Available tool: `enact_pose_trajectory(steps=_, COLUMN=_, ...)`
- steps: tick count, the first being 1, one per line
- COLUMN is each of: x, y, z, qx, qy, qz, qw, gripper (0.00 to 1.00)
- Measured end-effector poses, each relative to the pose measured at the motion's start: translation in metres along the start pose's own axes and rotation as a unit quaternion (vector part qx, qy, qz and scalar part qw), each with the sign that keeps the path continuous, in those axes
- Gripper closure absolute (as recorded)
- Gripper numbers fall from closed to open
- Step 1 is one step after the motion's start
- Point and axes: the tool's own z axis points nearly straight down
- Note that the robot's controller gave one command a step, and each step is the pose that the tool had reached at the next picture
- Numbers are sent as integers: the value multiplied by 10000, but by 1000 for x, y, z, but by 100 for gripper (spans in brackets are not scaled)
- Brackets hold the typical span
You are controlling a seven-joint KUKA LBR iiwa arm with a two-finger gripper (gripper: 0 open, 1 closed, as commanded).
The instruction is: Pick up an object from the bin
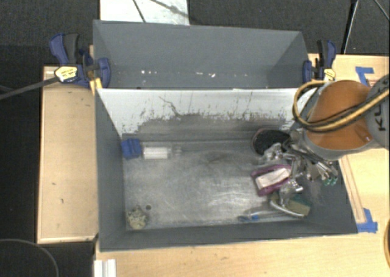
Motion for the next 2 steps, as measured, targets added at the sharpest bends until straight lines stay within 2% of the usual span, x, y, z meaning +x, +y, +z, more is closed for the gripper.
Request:
enact_pose_trajectory(steps=1, x=-7, y=2, z=3, qx=59, qy=-8, qz=70, qw=10000, gripper=0)
enact_pose_trajectory(steps=2, x=-9, y=3, z=0, qx=55, qy=0, qz=54, qw=10000, gripper=0)
